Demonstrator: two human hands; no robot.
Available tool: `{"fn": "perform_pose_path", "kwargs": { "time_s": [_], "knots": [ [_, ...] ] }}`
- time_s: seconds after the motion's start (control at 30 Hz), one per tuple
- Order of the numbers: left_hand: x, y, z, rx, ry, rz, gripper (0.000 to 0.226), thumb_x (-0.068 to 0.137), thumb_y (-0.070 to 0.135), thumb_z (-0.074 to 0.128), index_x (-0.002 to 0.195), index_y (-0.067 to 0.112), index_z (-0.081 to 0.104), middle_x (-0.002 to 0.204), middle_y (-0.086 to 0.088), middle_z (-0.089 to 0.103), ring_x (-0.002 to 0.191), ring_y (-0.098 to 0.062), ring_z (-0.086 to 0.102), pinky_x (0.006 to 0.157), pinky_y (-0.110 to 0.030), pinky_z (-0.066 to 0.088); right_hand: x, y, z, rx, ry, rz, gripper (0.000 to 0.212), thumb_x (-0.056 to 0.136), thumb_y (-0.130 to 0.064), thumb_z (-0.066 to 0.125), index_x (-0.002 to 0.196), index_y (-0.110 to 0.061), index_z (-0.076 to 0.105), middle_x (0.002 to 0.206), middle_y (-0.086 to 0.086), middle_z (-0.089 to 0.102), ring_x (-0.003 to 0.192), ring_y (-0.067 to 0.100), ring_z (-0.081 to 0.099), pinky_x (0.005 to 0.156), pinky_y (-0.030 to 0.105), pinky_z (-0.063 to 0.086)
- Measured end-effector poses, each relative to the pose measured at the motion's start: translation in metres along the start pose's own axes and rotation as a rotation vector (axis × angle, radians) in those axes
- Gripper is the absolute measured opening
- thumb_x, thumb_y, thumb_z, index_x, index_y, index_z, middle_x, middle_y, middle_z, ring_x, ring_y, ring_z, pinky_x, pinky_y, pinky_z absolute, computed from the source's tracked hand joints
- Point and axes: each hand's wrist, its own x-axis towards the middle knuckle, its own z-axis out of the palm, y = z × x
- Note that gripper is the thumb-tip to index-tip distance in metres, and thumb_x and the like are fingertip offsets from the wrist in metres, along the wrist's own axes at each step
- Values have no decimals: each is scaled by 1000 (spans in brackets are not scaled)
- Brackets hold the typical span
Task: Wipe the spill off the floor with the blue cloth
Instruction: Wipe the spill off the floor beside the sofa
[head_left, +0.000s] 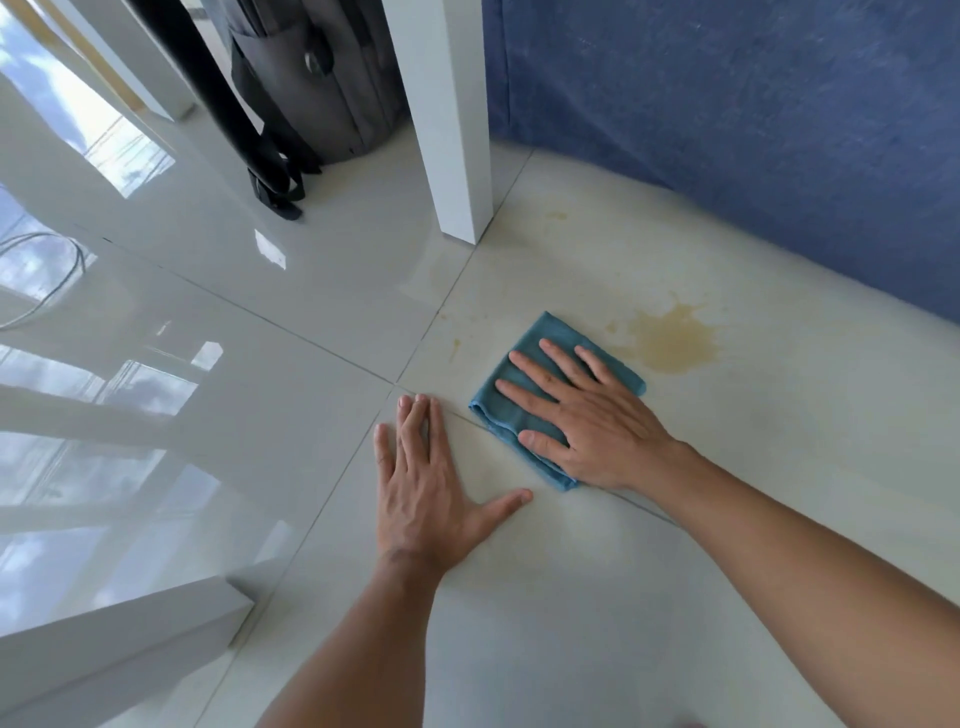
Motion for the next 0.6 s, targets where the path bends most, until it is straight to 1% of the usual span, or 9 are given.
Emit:
{"fn": "perform_pose_path", "kwargs": {
  "time_s": [0.07,0.17,0.23,0.3,0.4,0.47,0.53,0.6],
  "knots": [
    [-1,0,1,-6,-2,-3,140,62,104,39,157,3,15,164,-14,17,156,-24,-5,125,-44,-8,1,-5,6,2,19,-5,66,102,-66,18,162,-41,9,172,-9,-3,158,23,-10,127,49,-3],
    [0,-1,1,-25,-2,-3,140,61,103,41,157,4,17,163,-13,18,156,-25,-1,125,-45,-6,8,8,3,19,11,-30,67,100,-69,22,161,-43,10,171,-12,-3,158,19,-12,127,47,-4],
    [-1,-1,1,-28,-4,-6,141,60,104,41,157,4,18,163,-12,18,156,-25,0,125,-44,-5,20,8,-1,32,26,48,68,99,-69,22,161,-43,11,171,-12,-2,157,19,-12,127,47,-3],
    [-1,-1,-1,-38,-4,-15,141,60,104,42,157,5,18,163,-12,18,156,-24,1,125,-44,-5,29,-6,1,33,63,106,68,99,-67,24,161,-41,16,172,-10,3,158,23,-8,127,49,-1],
    [-1,-2,-1,-50,17,-28,138,63,102,42,157,3,17,164,-12,15,156,-25,1,125,-42,-5,31,-12,8,27,72,66,66,99,-66,26,160,-42,18,171,-12,4,158,21,-6,127,48,-2],
    [-2,-2,0,-45,30,-54,137,66,101,40,157,2,15,165,-15,15,156,-26,2,125,-40,-4,34,-7,5,29,83,95,67,99,-66,26,160,-42,17,171,-12,6,158,20,-4,127,47,-2],
    [-1,0,-2,-19,27,-66,136,67,102,36,157,3,16,166,-15,17,156,-27,7,123,-38,1,45,-5,-1,40,96,164,70,97,-67,25,161,-40,17,172,-10,8,158,23,-2,127,49,-1],
    [10,-6,-5,0,25,-80,137,64,104,33,158,6,14,167,-11,13,154,-26,11,120,-39,10,63,-8,-7,56,74,194,73,95,-69,19,162,-39,13,172,-8,4,158,24,-5,126,50,-4]
  ]
}}
